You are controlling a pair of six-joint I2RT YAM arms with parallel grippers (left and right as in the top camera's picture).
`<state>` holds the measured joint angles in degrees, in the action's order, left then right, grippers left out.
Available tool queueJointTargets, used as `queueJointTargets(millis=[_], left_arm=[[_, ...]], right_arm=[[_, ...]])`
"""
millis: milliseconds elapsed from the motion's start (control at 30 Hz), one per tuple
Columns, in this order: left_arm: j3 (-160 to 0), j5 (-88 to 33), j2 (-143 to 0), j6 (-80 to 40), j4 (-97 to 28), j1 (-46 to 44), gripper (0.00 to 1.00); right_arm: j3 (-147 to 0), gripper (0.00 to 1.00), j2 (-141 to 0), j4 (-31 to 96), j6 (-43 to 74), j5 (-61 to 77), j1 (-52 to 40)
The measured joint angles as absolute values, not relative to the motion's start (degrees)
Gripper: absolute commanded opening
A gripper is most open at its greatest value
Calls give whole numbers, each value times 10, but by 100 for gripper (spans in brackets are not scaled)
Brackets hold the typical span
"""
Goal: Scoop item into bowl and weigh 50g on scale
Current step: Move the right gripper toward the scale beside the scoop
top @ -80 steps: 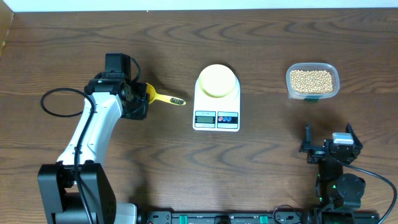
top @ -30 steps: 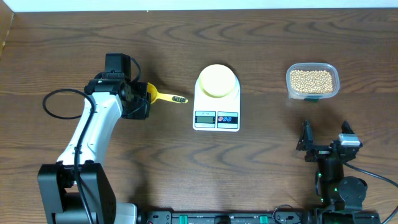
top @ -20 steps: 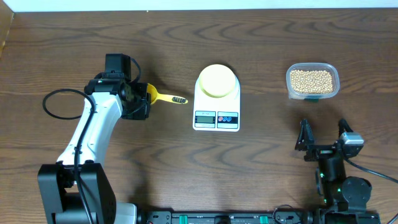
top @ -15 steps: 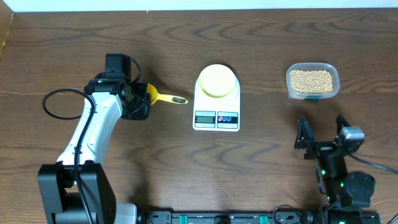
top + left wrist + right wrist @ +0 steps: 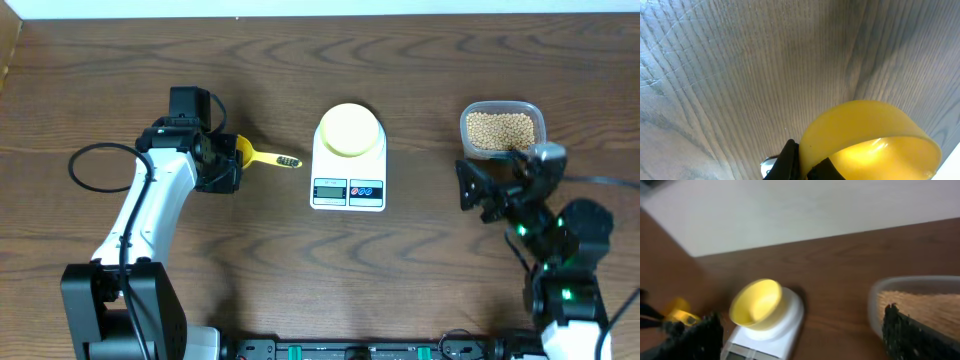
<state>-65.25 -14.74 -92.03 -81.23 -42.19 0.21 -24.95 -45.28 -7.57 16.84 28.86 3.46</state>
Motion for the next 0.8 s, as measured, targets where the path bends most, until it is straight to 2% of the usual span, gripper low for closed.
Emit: queueJointTargets(millis=[400, 800], left_arm=[[-653, -147, -920, -812, -422, 2, 8], [-653, -147, -920, -812, -422, 2, 8]], right_arm=[[-277, 99, -650, -283, 321, 467, 34], [-277, 99, -674, -309, 371, 497, 3]])
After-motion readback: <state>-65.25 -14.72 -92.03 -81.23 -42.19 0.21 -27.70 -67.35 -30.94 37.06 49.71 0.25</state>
